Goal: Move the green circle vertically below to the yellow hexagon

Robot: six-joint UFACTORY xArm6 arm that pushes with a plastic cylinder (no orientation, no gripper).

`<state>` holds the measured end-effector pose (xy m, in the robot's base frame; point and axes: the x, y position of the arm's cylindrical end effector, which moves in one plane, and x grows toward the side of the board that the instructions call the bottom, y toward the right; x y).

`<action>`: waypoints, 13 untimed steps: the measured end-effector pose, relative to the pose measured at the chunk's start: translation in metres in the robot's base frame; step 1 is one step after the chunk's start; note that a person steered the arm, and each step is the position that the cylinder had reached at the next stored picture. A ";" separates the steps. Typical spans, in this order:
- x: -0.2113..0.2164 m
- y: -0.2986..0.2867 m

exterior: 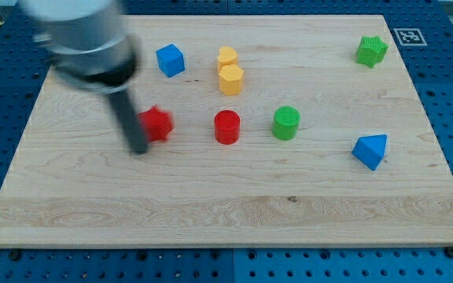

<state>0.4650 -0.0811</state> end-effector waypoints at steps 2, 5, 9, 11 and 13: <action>-0.030 0.041; -0.028 0.153; 0.008 0.062; 0.036 0.127; -0.044 0.148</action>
<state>0.4211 0.0669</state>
